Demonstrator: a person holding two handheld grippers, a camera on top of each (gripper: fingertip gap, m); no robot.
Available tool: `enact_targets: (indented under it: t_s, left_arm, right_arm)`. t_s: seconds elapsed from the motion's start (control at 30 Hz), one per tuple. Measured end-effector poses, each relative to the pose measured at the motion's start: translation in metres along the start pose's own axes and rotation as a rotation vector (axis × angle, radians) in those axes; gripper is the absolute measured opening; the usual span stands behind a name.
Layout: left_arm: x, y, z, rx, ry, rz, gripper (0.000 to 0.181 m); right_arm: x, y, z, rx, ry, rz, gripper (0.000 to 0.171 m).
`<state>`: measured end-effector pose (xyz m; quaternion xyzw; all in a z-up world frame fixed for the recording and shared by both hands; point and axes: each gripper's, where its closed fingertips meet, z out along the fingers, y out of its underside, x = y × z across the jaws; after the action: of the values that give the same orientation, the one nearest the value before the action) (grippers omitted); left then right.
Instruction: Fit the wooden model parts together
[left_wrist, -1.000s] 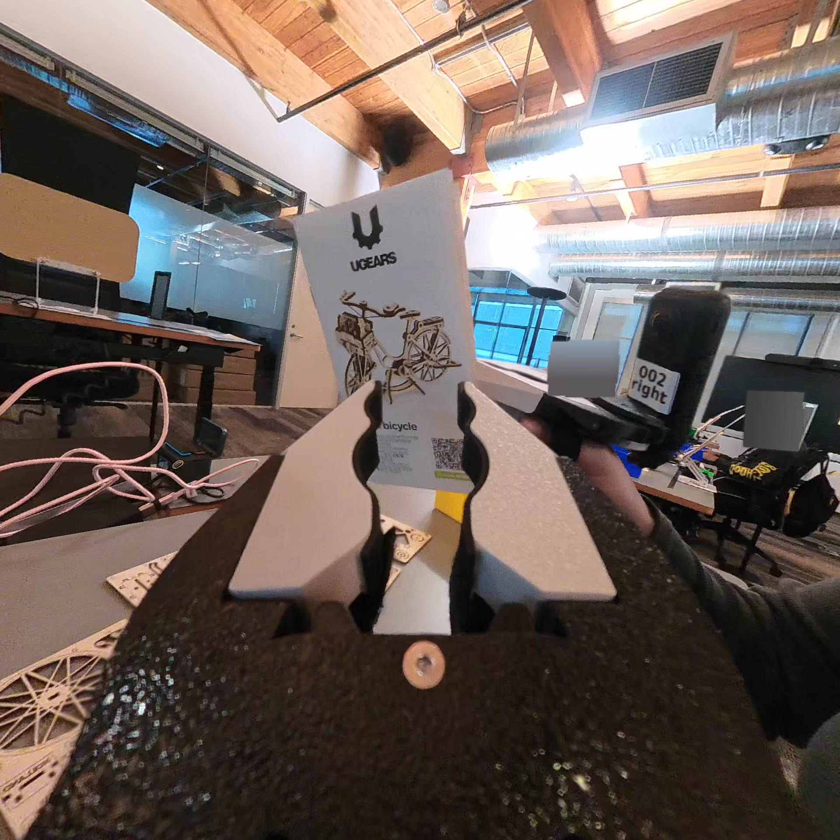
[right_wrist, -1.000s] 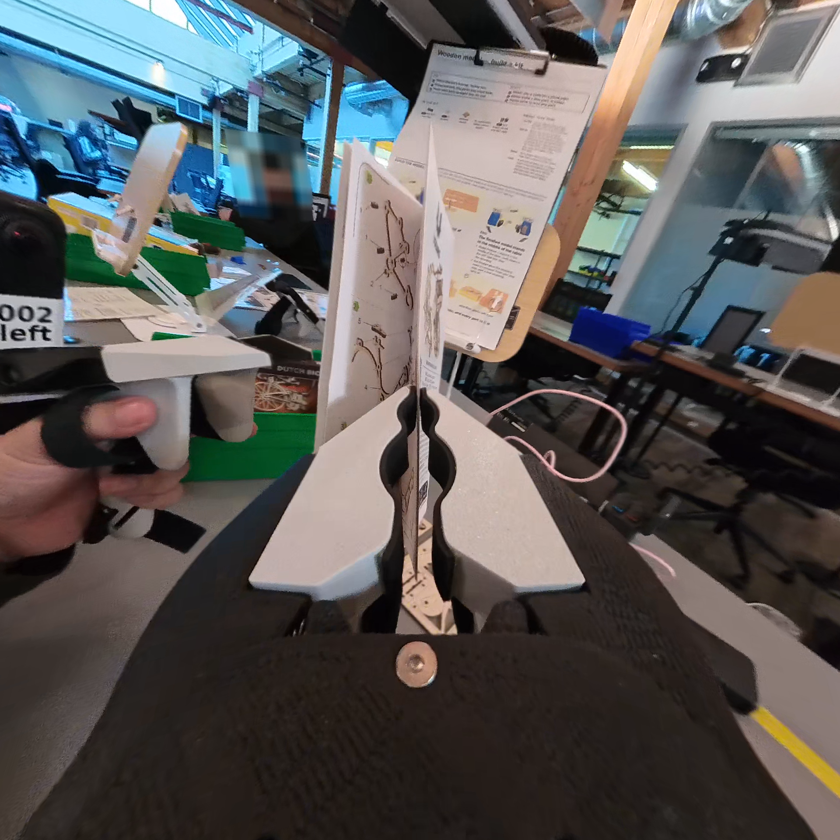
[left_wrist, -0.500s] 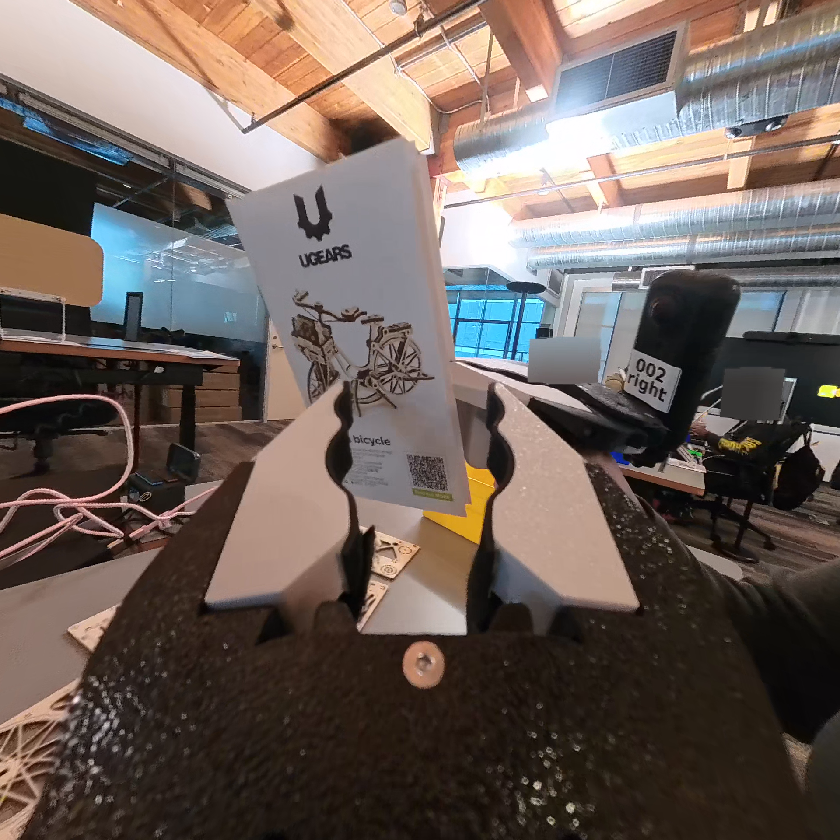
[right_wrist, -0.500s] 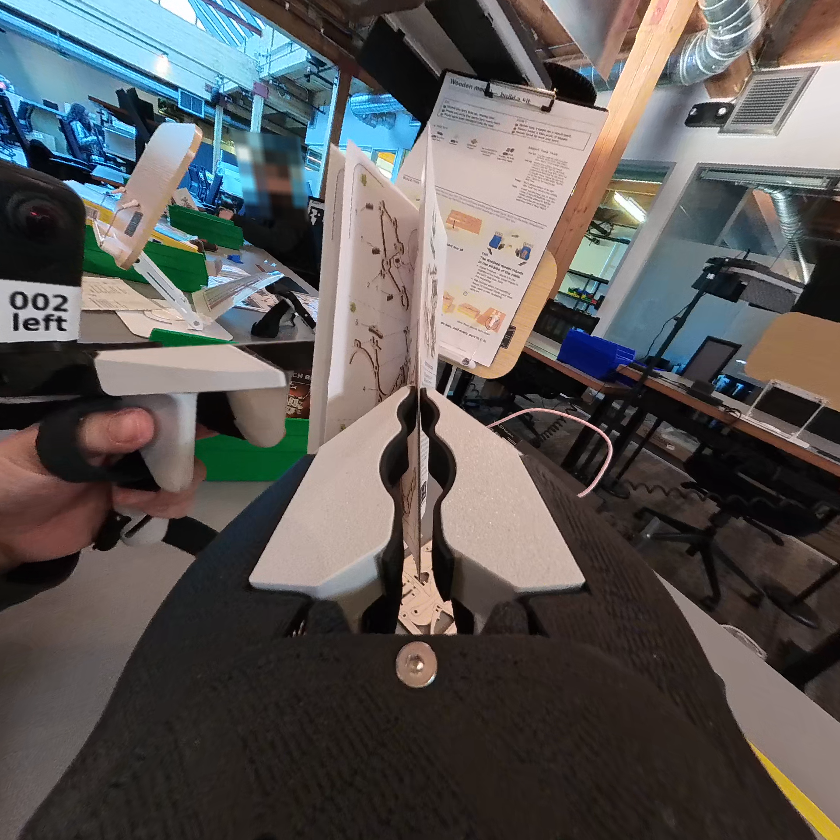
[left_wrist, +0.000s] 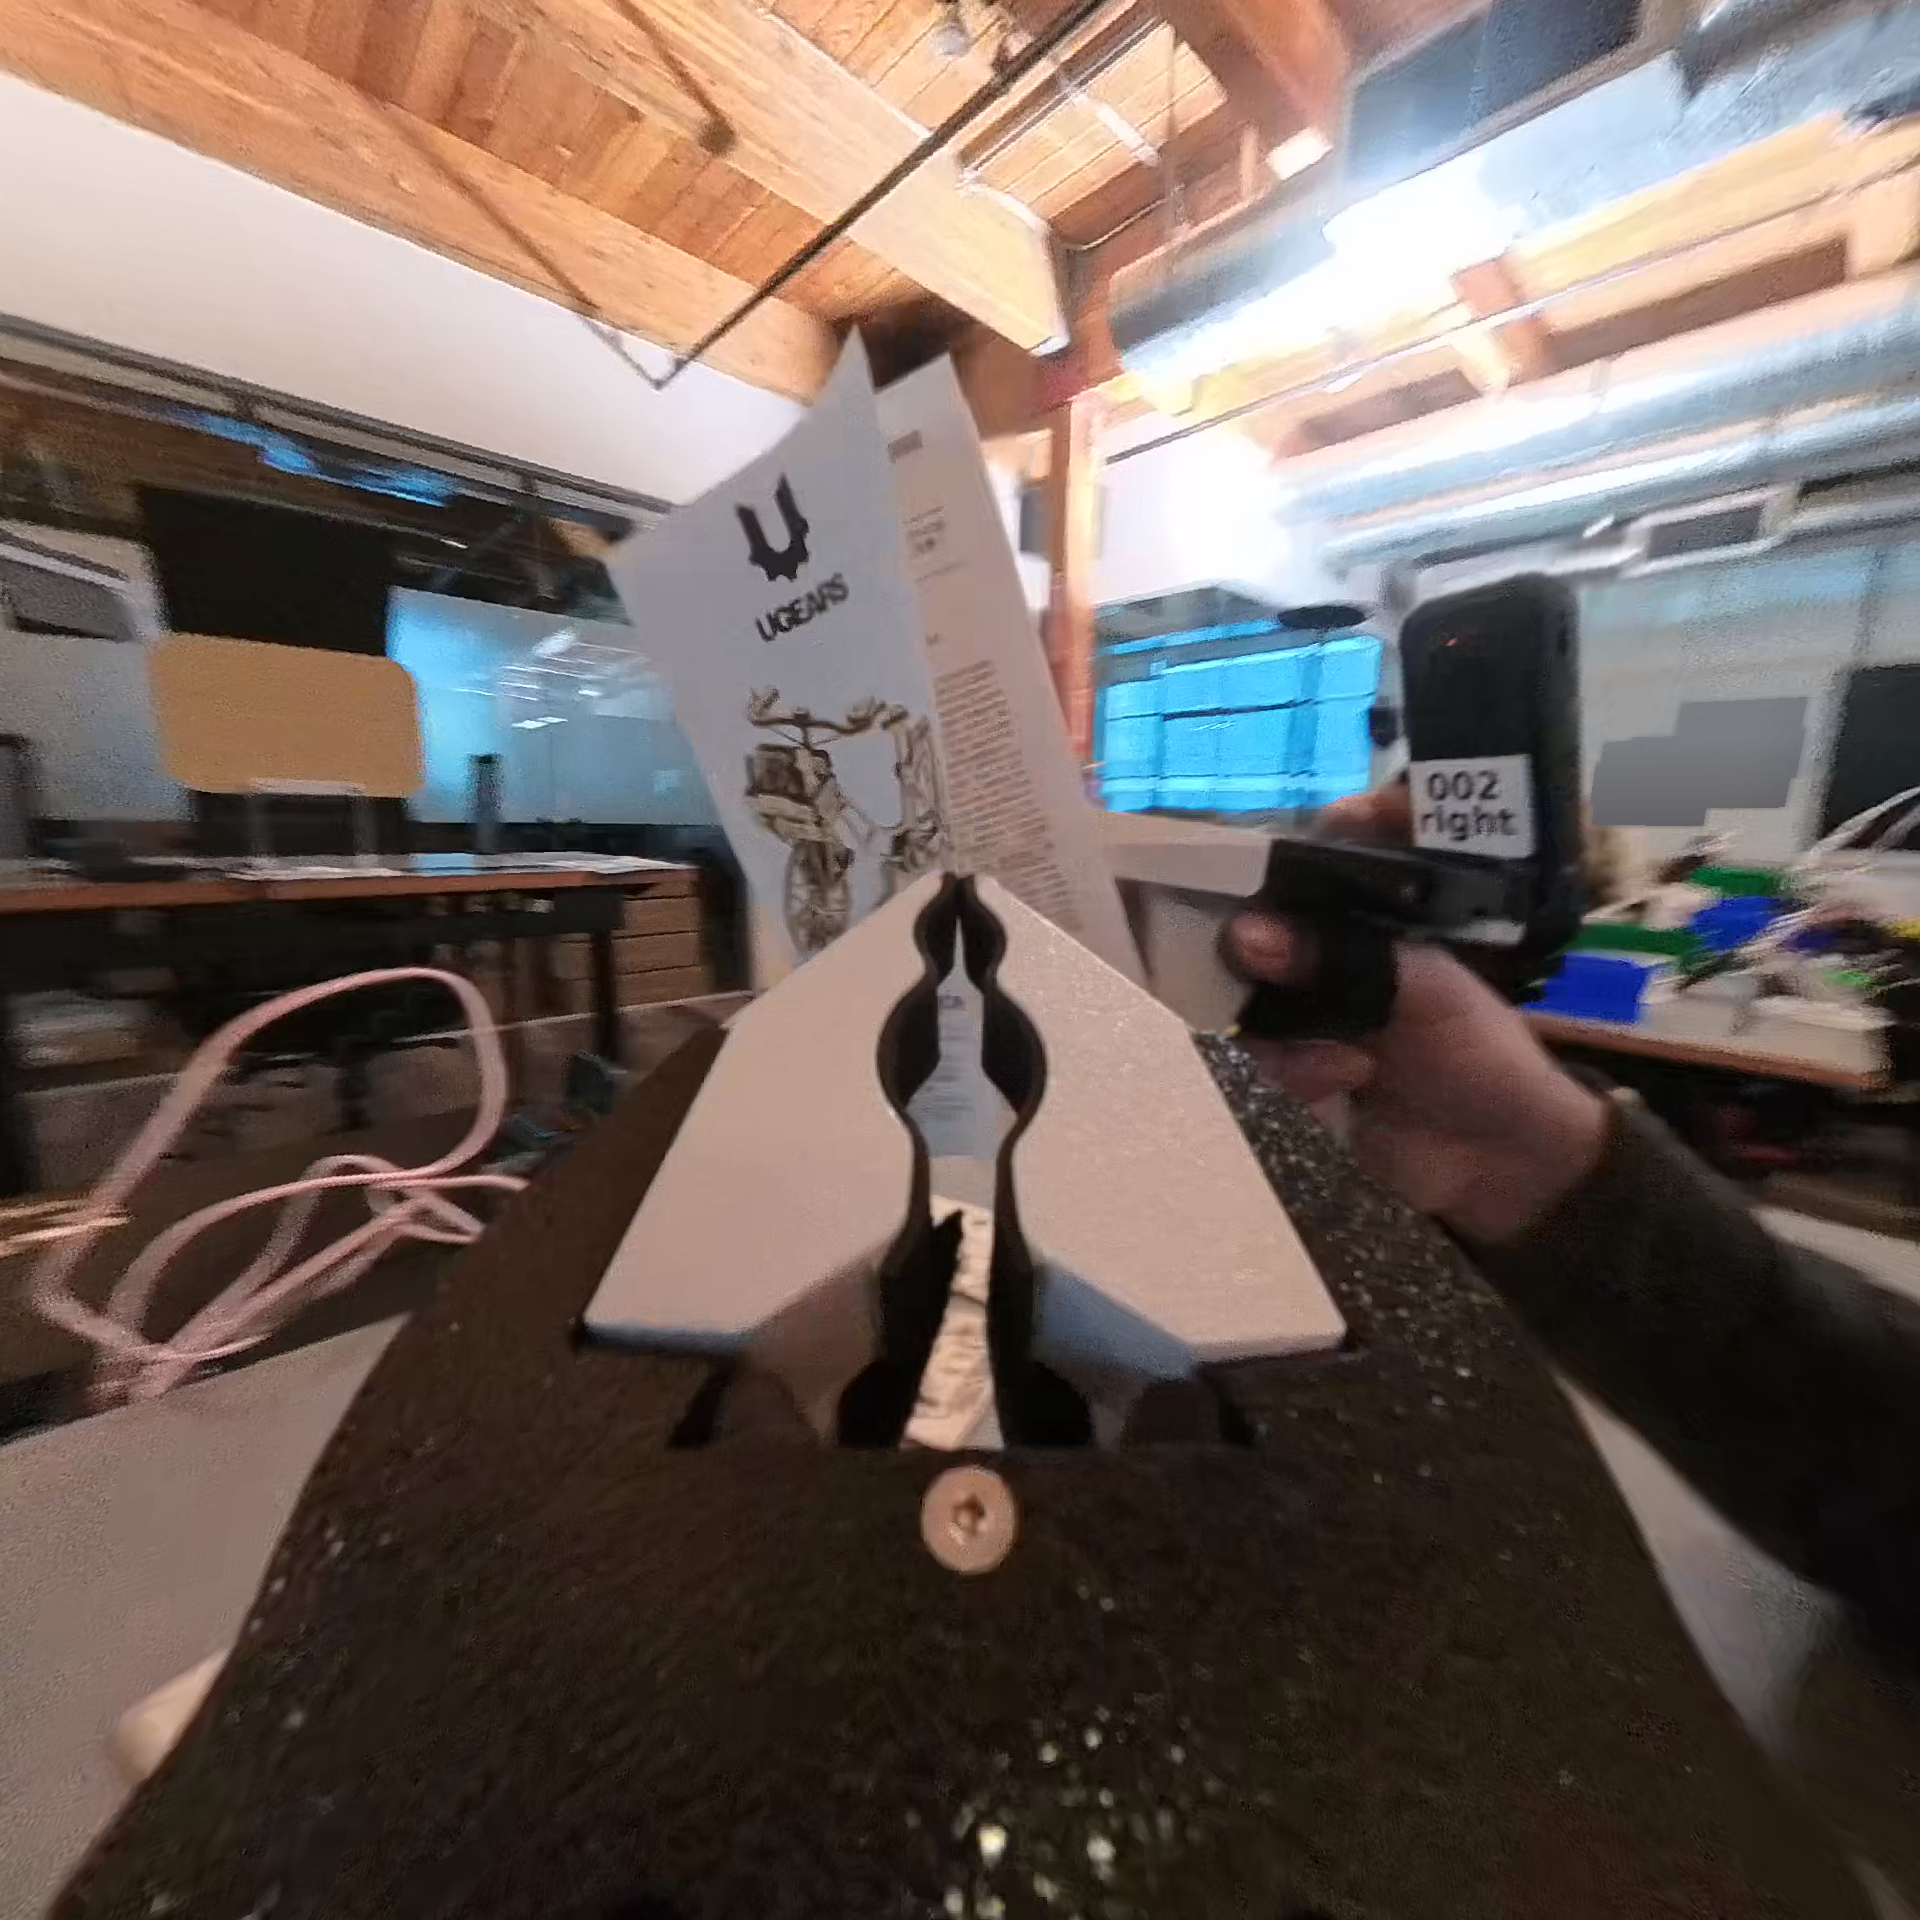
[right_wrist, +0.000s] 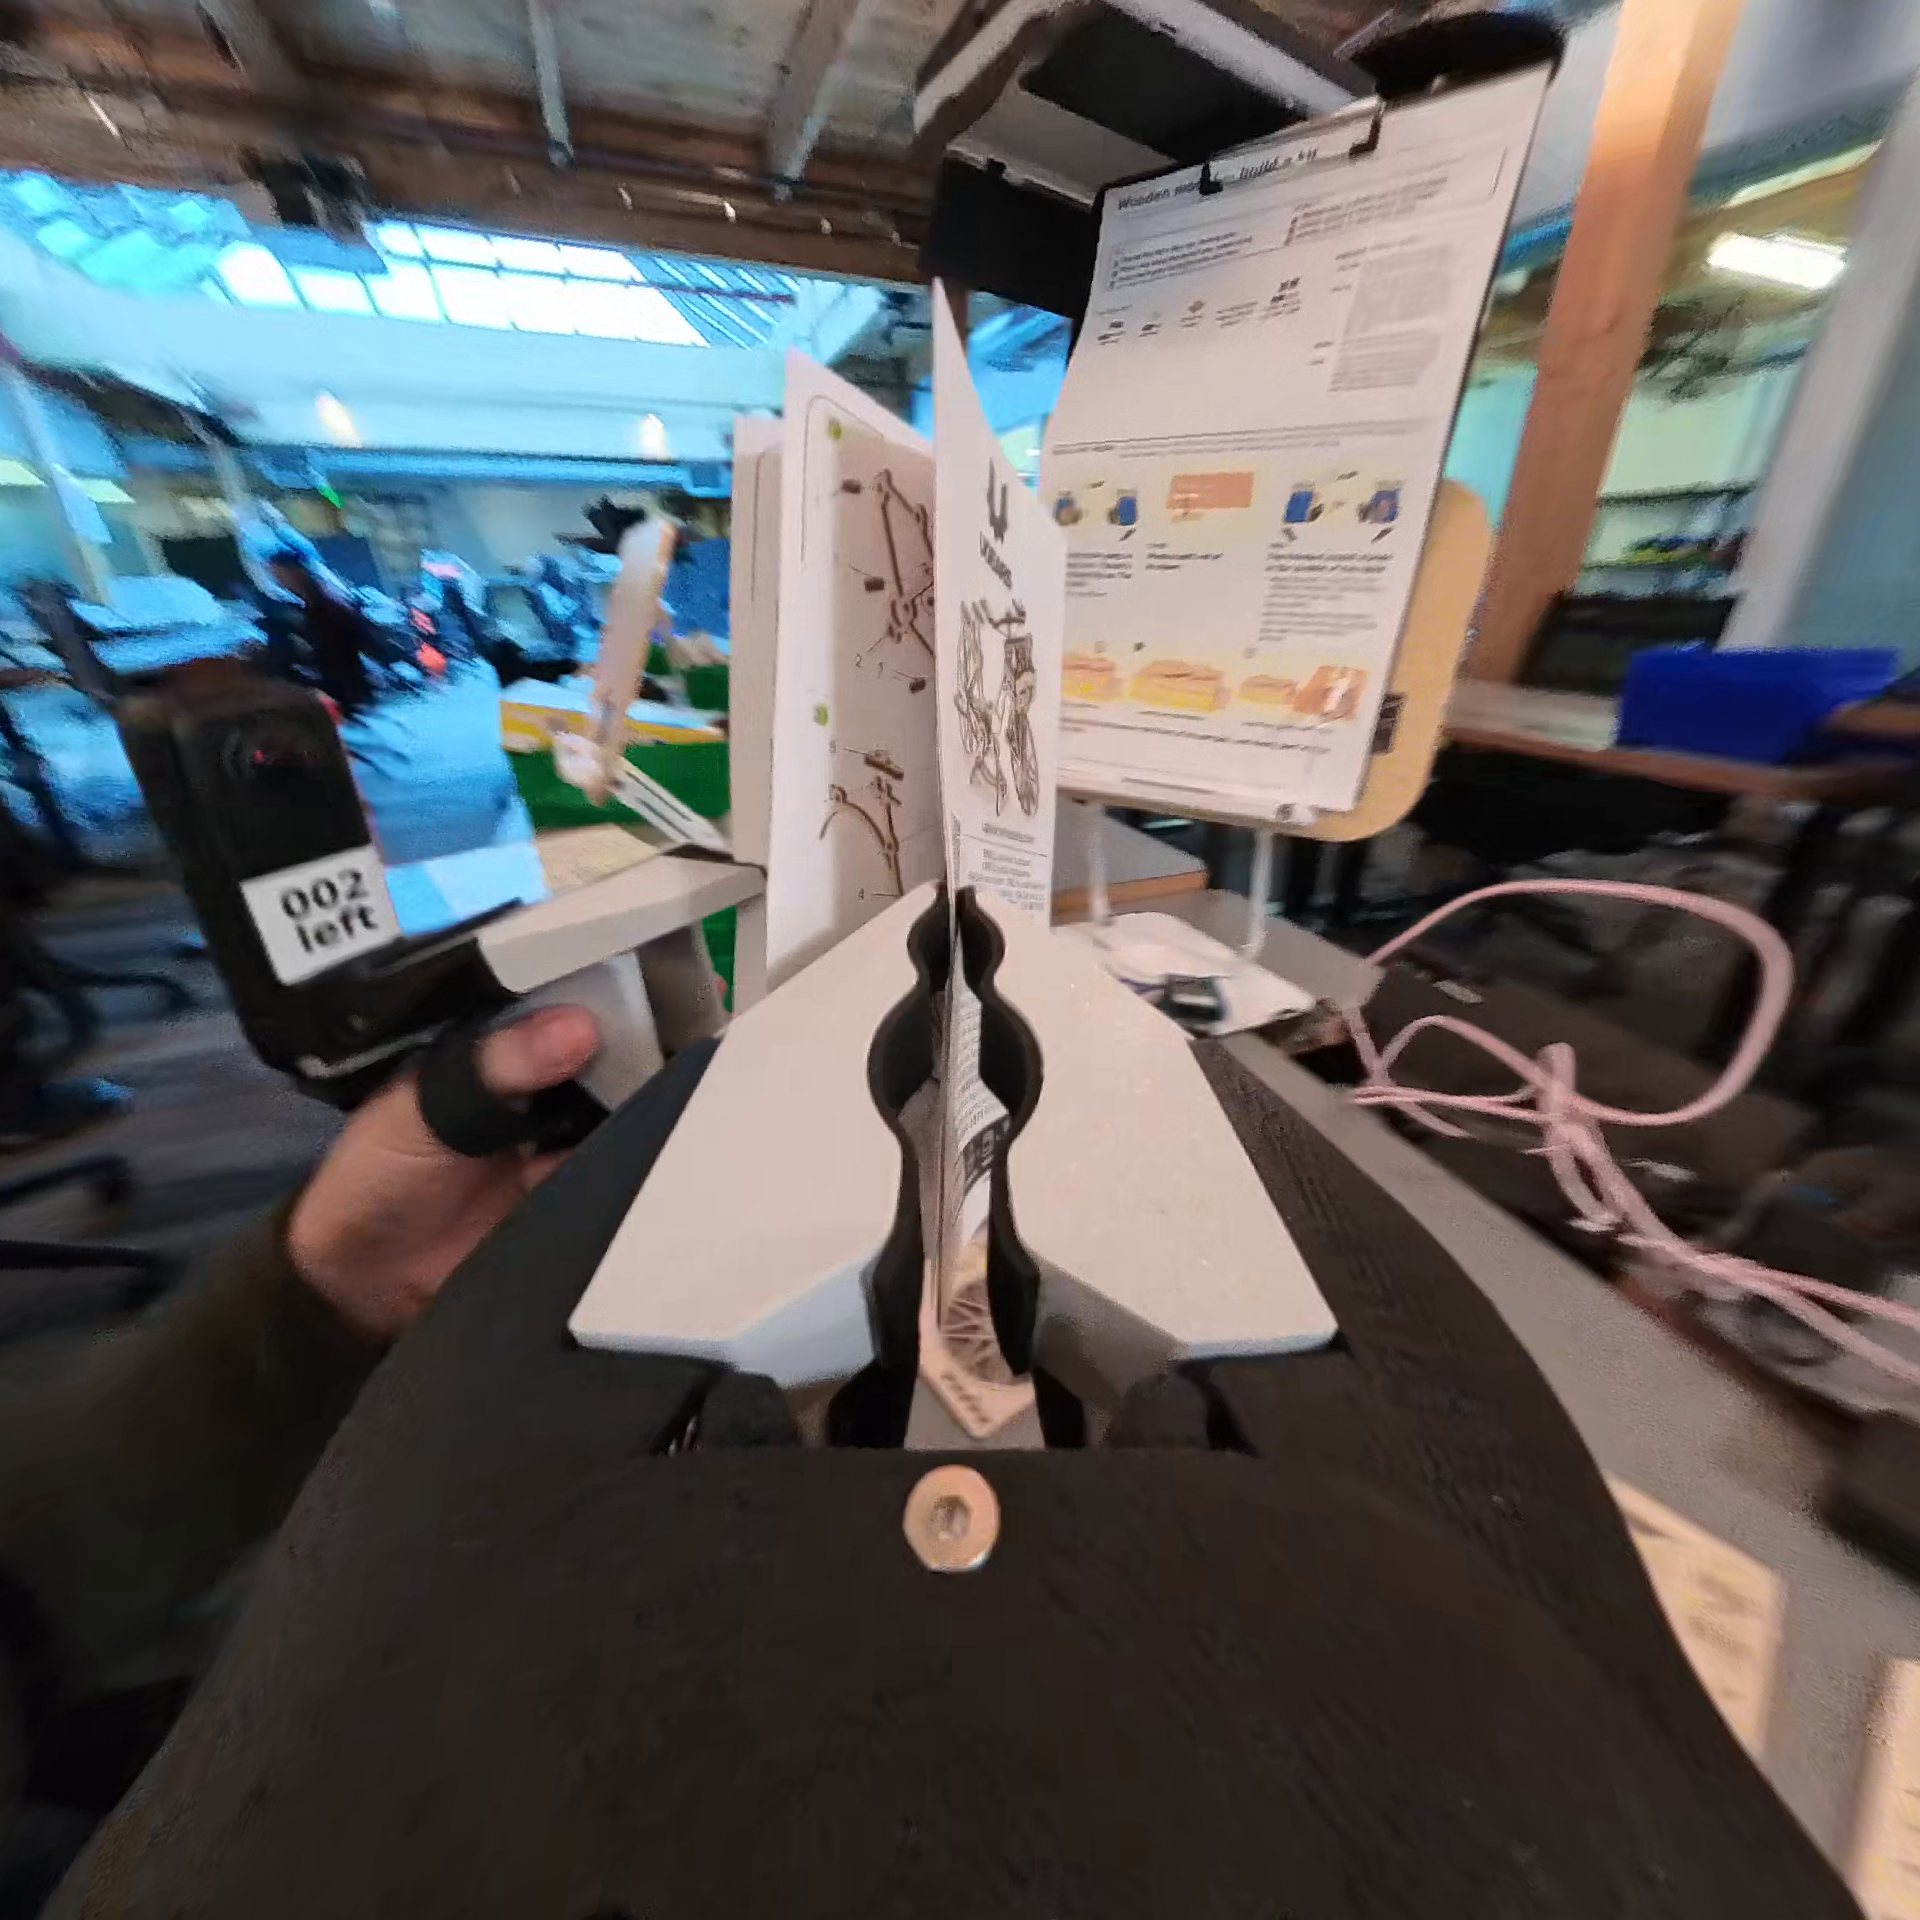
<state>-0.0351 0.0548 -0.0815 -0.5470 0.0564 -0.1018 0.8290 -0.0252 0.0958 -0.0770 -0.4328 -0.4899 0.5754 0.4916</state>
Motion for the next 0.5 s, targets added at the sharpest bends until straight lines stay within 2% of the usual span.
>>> enact_targets:
  t_s: [0.13,0.27,0.5]
  left_arm:
    - [-0.012,0.005,-0.004,-0.102,-0.093,0.139,0.000]
    - [-0.012,0.025,-0.014,-0.193,0.018,-0.082,0.000]
    - [-0.022,0.102,-0.054,-0.445,0.046,-0.425,0.000]
  right_arm:
    - [0.009,0.010,0.001,0.009,-0.107,0.298,0.000]
    - [0.018,0.044,-0.003,-0.060,-0.118,0.509,0.000]
    - [0.011,0.143,-0.030,-0.315,-0.043,0.694,0.000]
